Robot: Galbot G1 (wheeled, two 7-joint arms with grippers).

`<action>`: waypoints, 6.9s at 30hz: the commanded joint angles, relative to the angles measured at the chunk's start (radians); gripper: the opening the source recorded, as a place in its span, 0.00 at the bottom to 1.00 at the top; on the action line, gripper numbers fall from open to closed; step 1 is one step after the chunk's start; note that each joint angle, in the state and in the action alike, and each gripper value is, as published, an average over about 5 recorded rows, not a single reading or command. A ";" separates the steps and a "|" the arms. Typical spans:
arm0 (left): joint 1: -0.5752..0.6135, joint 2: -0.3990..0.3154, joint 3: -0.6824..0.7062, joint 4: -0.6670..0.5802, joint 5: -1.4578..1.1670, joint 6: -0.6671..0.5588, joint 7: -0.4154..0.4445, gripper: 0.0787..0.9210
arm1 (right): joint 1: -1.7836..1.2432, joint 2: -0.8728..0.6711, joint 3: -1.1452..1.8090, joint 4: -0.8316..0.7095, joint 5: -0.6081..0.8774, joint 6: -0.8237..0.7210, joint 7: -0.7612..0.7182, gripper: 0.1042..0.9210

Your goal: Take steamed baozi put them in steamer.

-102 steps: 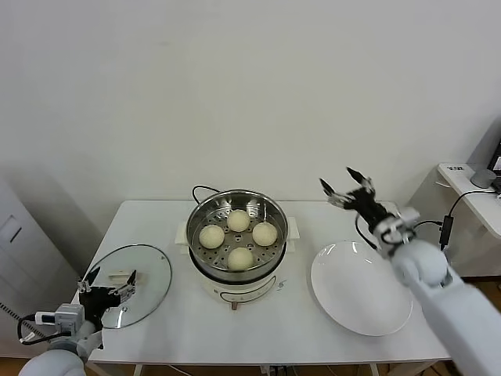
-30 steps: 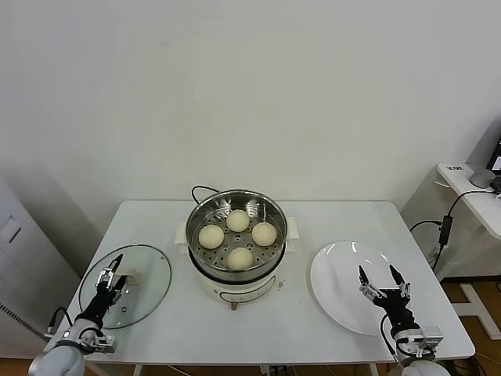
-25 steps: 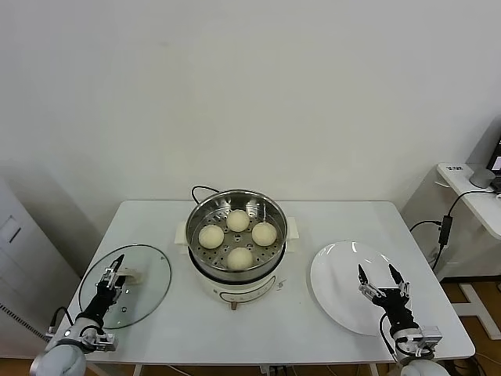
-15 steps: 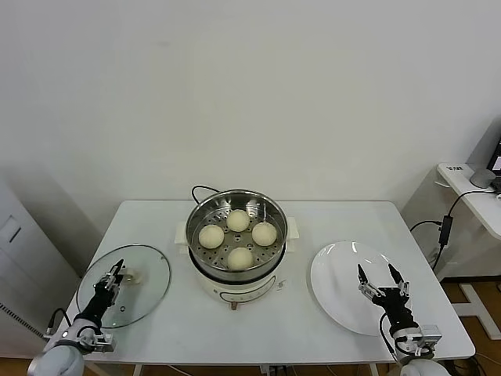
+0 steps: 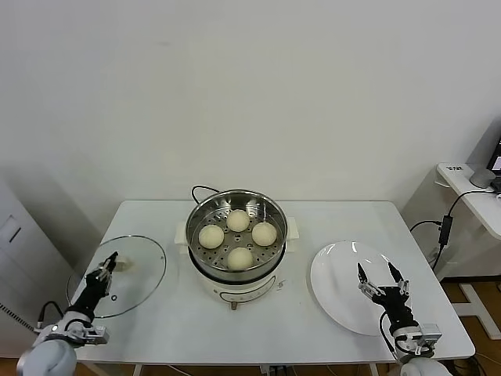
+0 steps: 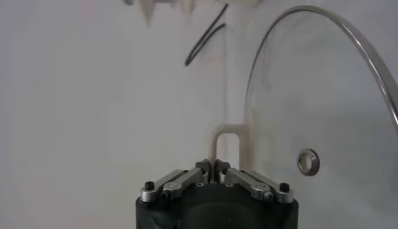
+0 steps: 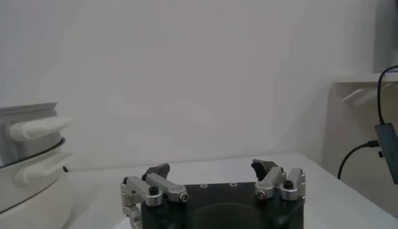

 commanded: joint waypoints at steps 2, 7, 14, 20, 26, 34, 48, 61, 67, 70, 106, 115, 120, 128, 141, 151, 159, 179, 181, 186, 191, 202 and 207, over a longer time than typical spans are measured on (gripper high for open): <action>-0.023 0.113 -0.026 -0.192 -0.202 0.112 0.128 0.04 | 0.001 -0.003 0.001 0.001 0.001 -0.006 -0.003 0.88; -0.089 0.159 -0.003 -0.214 -0.230 0.166 0.189 0.04 | 0.011 -0.005 -0.002 -0.003 -0.005 -0.013 0.002 0.88; -0.108 0.190 0.048 -0.339 -0.245 0.303 0.279 0.04 | 0.020 -0.009 -0.009 -0.008 -0.008 -0.016 0.003 0.88; -0.126 0.193 0.192 -0.464 -0.172 0.450 0.337 0.04 | 0.029 -0.015 -0.010 -0.016 -0.005 -0.017 0.003 0.88; -0.265 0.164 0.411 -0.479 -0.073 0.523 0.348 0.04 | 0.034 -0.015 -0.008 -0.018 -0.003 -0.024 0.006 0.88; -0.386 0.073 0.583 -0.450 0.043 0.608 0.388 0.04 | 0.033 -0.020 -0.008 -0.019 -0.005 -0.027 0.009 0.88; -0.450 -0.084 0.711 -0.381 0.159 0.720 0.444 0.04 | 0.036 -0.029 -0.001 -0.033 -0.006 -0.029 0.015 0.88; -0.468 -0.193 0.737 -0.316 0.278 0.774 0.468 0.04 | 0.042 -0.028 0.001 -0.049 -0.009 -0.026 0.011 0.88; -0.464 -0.222 0.758 -0.307 0.308 0.793 0.478 0.04 | 0.047 -0.029 0.002 -0.054 -0.008 -0.026 0.010 0.88; -0.459 -0.232 0.769 -0.307 0.317 0.801 0.482 0.04 | 0.048 -0.031 0.004 -0.059 -0.007 -0.026 0.009 0.88; -0.434 -0.290 0.791 -0.248 0.353 0.810 0.490 0.04 | 0.046 -0.034 0.021 -0.069 -0.003 -0.022 0.002 0.88; -0.434 -0.300 0.785 -0.228 0.349 0.809 0.477 0.04 | 0.039 -0.030 0.028 -0.070 -0.002 -0.018 -0.002 0.88; -0.425 -0.301 0.781 -0.221 0.345 0.809 0.458 0.04 | 0.038 -0.027 0.029 -0.072 -0.002 -0.017 -0.004 0.88; -0.390 -0.294 0.761 -0.248 0.311 0.812 0.419 0.07 | 0.042 -0.029 0.028 -0.072 -0.003 -0.018 -0.004 0.88; -0.252 -0.028 0.578 -0.727 -0.393 0.628 0.614 0.50 | 0.059 -0.029 0.020 -0.078 0.001 -0.024 -0.007 0.88; -0.284 0.007 0.165 -0.736 -1.659 0.603 0.327 0.84 | 0.087 -0.037 -0.013 -0.043 0.042 -0.098 0.058 0.88; -0.196 -0.005 -0.030 -0.441 -1.770 0.587 0.153 0.88 | 0.063 -0.038 0.026 -0.014 0.012 -0.101 0.076 0.88; -0.120 -0.032 0.087 -0.190 -1.532 0.480 0.214 0.88 | 0.005 -0.024 0.081 0.025 -0.019 -0.169 0.049 0.88; -0.118 -0.041 0.100 -0.189 -1.532 0.480 0.209 0.88 | 0.005 -0.026 0.078 0.025 -0.021 -0.171 0.048 0.88; -0.109 -0.056 0.115 -0.194 -1.540 0.489 0.200 0.88 | 0.007 -0.028 0.068 0.026 -0.036 -0.174 0.044 0.88; -0.096 -0.056 0.120 -0.216 -1.551 0.498 0.200 0.88 | 0.018 -0.028 0.054 0.020 -0.040 -0.174 0.050 0.88; -0.094 -0.055 0.114 -0.217 -1.562 0.501 0.197 0.88 | 0.032 -0.022 0.043 0.018 -0.062 -0.178 0.064 0.88; -0.094 -0.056 0.112 -0.218 -1.562 0.502 0.197 0.88 | 0.037 -0.024 0.045 0.015 -0.065 -0.185 0.073 0.88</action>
